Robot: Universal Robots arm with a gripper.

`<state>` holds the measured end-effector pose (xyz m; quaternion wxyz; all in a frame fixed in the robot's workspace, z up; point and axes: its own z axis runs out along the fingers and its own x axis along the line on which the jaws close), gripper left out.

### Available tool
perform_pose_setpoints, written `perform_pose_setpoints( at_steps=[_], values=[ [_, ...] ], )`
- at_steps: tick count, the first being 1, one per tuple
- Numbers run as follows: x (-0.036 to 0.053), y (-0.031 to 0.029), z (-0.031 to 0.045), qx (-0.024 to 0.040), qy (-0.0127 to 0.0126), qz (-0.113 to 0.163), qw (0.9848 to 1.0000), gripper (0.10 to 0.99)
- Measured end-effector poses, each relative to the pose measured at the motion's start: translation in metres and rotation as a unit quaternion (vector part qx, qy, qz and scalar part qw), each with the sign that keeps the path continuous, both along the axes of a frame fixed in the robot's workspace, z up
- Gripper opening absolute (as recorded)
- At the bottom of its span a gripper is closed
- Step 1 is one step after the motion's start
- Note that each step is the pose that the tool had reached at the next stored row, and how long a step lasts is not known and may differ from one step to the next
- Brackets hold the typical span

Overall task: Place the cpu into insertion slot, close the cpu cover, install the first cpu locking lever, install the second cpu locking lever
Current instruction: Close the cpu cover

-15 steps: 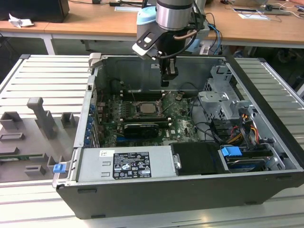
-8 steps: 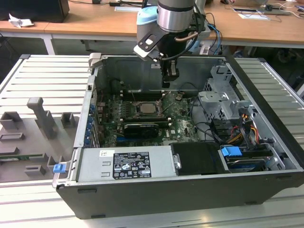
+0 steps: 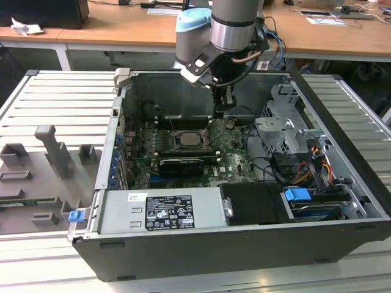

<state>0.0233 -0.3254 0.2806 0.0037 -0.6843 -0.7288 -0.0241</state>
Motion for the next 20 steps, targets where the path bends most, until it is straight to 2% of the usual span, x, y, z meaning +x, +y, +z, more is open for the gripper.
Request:
perform_pose_setpoints(
  at_steps=[3, 9, 20],
  values=[
    [0.0106, 0.0000, -0.0033, 0.0000, 0.0000, 0.000, 1.0000, 0.106],
    [0.0237, 0.0000, -0.0083, -0.0002, 0.0000, 0.000, 1.0000, 0.106],
    [0.0280, 0.0000, -0.0136, -0.0004, 0.0000, 0.001, 1.0000, 0.106]
  ],
)
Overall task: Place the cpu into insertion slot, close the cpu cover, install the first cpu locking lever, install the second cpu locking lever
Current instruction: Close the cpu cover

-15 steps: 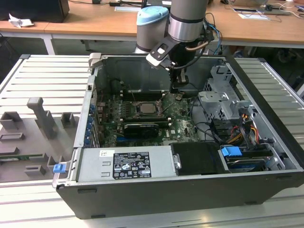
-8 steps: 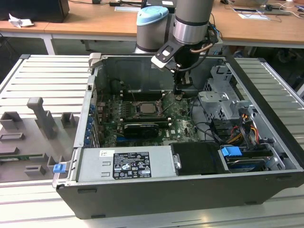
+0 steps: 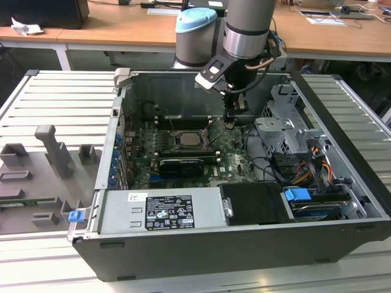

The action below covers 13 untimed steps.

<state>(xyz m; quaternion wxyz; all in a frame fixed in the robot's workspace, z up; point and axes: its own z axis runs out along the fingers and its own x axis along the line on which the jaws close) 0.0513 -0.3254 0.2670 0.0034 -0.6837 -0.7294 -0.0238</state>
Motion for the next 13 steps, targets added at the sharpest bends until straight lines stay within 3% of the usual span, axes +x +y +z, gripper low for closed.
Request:
perform_pose_setpoints(
  at_steps=[3, 6, 13],
  values=[
    [0.0039, 0.0000, -0.0040, 0.0000, 0.0000, 0.000, 1.0000, 0.106],
    [0.0067, 0.0001, -0.0128, 0.0000, 0.0000, 0.000, 1.0000, 0.106],
    [0.0049, 0.0001, -0.0165, 0.0018, 0.0013, 0.001, 1.0000, 0.106]
  ],
)
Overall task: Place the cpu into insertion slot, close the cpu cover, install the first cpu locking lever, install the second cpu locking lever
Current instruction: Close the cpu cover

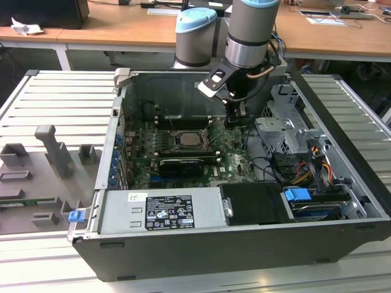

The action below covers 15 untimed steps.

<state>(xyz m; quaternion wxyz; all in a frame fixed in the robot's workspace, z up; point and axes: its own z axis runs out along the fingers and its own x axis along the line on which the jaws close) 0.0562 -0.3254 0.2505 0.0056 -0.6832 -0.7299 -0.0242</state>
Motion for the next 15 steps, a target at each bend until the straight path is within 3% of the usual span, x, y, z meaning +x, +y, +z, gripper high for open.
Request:
perform_pose_setpoints(
  at_steps=[15],
  values=[
    [-0.0138, 0.0000, 0.0007, 0.0005, 0.0000, 0.000, 1.0000, 0.106]
  ],
)
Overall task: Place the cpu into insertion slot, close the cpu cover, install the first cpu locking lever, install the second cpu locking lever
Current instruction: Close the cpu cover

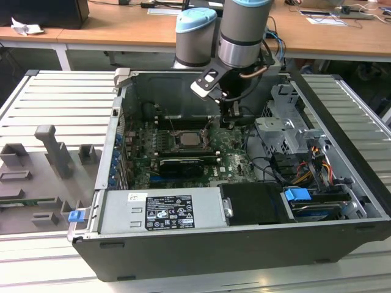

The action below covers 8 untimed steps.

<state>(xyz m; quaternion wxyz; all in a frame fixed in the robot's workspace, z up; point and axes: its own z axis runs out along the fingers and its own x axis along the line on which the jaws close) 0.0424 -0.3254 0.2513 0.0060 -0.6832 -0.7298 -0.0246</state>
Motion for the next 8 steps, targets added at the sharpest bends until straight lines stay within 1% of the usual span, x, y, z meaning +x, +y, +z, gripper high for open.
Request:
perform_pose_setpoints(
  at_steps=[5, 8],
  values=[
    [-0.0083, -0.0001, 0.0001, 0.0000, 0.0000, 0.000, 1.0000, 0.106],
    [-0.0156, 0.0000, 0.0001, 0.0000, 0.0000, 0.000, 1.0000, 0.106]
  ],
)
